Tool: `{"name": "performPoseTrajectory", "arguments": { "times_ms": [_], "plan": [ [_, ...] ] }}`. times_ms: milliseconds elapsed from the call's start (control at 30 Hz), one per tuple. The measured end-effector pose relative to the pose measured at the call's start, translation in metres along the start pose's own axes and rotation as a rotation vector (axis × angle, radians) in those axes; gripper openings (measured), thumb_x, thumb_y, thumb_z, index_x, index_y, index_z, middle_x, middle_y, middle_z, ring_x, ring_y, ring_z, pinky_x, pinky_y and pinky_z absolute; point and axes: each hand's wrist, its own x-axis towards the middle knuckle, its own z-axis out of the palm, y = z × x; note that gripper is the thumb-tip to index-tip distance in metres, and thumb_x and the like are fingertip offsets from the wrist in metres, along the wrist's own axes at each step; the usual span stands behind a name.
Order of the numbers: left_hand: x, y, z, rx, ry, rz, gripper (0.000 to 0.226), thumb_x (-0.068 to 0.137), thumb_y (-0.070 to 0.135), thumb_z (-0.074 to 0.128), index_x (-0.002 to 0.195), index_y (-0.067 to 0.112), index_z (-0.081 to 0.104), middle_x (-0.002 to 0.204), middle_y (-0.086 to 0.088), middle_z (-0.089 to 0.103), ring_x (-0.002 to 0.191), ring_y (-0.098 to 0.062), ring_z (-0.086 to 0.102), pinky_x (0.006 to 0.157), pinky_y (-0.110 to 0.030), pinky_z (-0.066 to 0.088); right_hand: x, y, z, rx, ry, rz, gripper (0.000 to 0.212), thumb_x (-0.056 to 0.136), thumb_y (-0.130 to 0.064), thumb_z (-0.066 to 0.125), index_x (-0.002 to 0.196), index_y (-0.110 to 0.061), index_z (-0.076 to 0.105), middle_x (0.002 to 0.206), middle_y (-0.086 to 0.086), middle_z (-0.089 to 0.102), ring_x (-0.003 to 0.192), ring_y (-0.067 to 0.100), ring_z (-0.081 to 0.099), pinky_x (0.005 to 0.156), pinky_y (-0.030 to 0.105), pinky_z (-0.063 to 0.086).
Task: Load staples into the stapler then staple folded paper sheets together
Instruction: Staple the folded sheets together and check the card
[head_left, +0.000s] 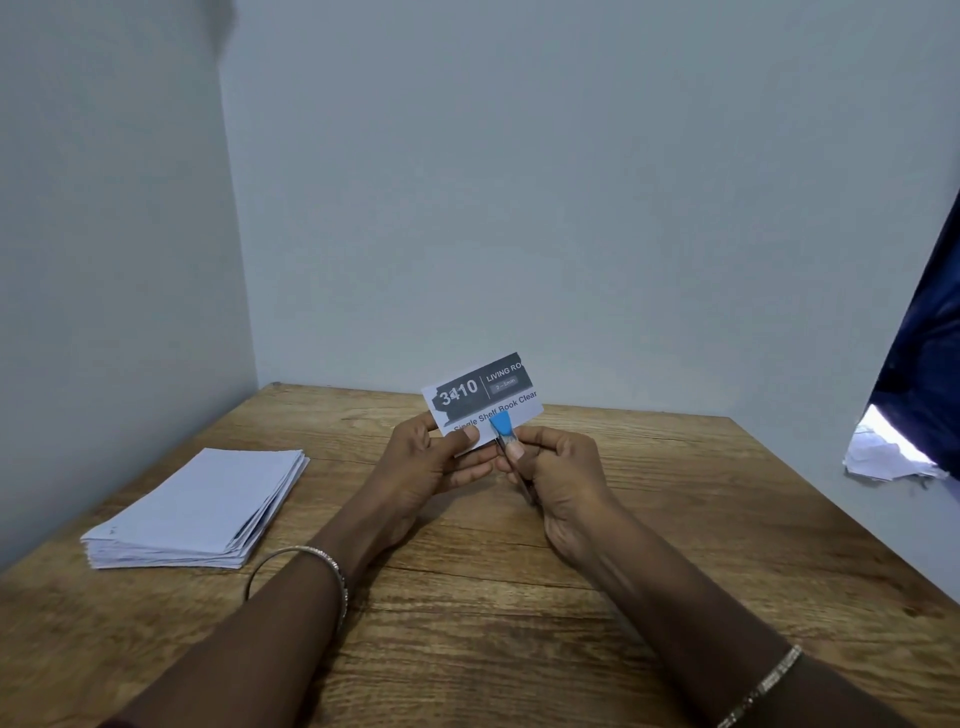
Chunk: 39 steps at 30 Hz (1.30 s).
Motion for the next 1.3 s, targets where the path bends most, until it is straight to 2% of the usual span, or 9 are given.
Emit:
{"name": "performPoseTrajectory", "arguments": {
  "times_ms": [100,233,300,367,433,567,800,967,1300],
  "plan": [
    [0.0,-0.001,0.0,-0.017,0.0,-0.004,0.032,0.096,0.004,0.062,0.128,-0.001,0.059,0.111,-0.02,0.076,0.099,-0.033,0.076,0.077,-0.031,0.063,0.0,0.0,-0.001,0.01,0.0,0.009,0.018,0.089,0.006,0.069,0.107,0.003,0.073,0.078,0.013,0.075,0.056,0.008,0.069,0.054,0.019,0.054],
    [0.002,0.0,-0.004,-0.048,0.014,0.008,0.033,0.096,0.005,0.063,0.128,0.0,0.058,0.113,-0.02,0.076,0.103,-0.033,0.075,0.079,-0.033,0.062,0.0,-0.003,-0.003,0.065,-0.086,0.018,0.026,0.089,0.002,0.071,0.116,0.003,0.071,0.094,0.016,0.079,0.08,0.016,0.073,0.08,0.028,0.056],
    [0.003,0.0,-0.005,-0.069,0.037,0.02,0.031,0.096,0.004,0.063,0.126,-0.001,0.059,0.112,-0.018,0.076,0.102,-0.031,0.075,0.078,-0.031,0.062,0.0,-0.006,-0.004,0.093,-0.124,0.037,0.027,0.09,0.0,0.071,0.117,0.002,0.072,0.093,0.014,0.079,0.092,0.02,0.071,0.091,0.033,0.051],
    [0.004,0.0,-0.005,-0.09,0.062,0.022,0.028,0.096,0.003,0.062,0.123,-0.001,0.061,0.11,-0.018,0.077,0.101,-0.03,0.075,0.076,-0.03,0.062,0.001,-0.008,-0.006,0.097,-0.135,0.043,0.027,0.09,0.0,0.07,0.117,-0.001,0.072,0.093,0.012,0.08,0.099,0.024,0.07,0.098,0.037,0.046],
    [0.005,0.0,-0.005,-0.086,0.079,0.018,0.024,0.096,0.003,0.062,0.12,-0.001,0.064,0.109,-0.018,0.077,0.101,-0.029,0.076,0.074,-0.029,0.062,0.003,-0.009,-0.008,0.086,-0.133,0.038,0.028,0.091,0.001,0.068,0.119,-0.001,0.071,0.098,0.012,0.081,0.102,0.025,0.072,0.101,0.038,0.049],
    [0.005,0.001,-0.003,-0.05,0.091,0.016,0.021,0.096,0.004,0.062,0.116,0.0,0.067,0.107,-0.016,0.078,0.099,-0.027,0.076,0.073,-0.028,0.062,0.005,-0.009,-0.013,0.105,-0.136,0.024,0.022,0.093,-0.001,0.066,0.114,-0.002,0.073,0.099,0.009,0.081,0.097,0.019,0.073,0.088,0.027,0.057],
    [0.001,0.004,0.001,-0.025,0.093,0.009,0.016,0.096,0.003,0.061,0.111,0.002,0.069,0.105,-0.015,0.079,0.097,-0.026,0.077,0.075,-0.028,0.063,0.008,-0.008,-0.016,0.091,-0.139,0.013,0.015,0.092,-0.002,0.068,0.104,-0.006,0.076,0.096,0.011,0.081,0.094,0.019,0.074,0.095,0.034,0.056],
    [0.001,0.005,0.003,-0.015,0.085,0.005,0.017,0.097,0.003,0.06,0.111,0.002,0.069,0.106,-0.016,0.079,0.096,-0.025,0.077,0.076,-0.028,0.063,0.008,-0.008,-0.016,0.09,-0.146,0.01,0.018,0.091,-0.003,0.069,0.109,-0.001,0.075,0.095,0.012,0.081,0.09,0.017,0.074,0.09,0.031,0.057],
    [-0.001,0.004,0.003,-0.006,0.08,0.003,0.018,0.097,0.003,0.06,0.113,0.002,0.068,0.107,-0.016,0.078,0.097,-0.025,0.077,0.079,-0.03,0.063,0.007,-0.008,-0.017,0.094,-0.145,0.016,0.015,0.09,-0.001,0.069,0.104,-0.001,0.075,0.089,0.01,0.081,0.08,0.013,0.076,0.078,0.023,0.059]
  ]
}}
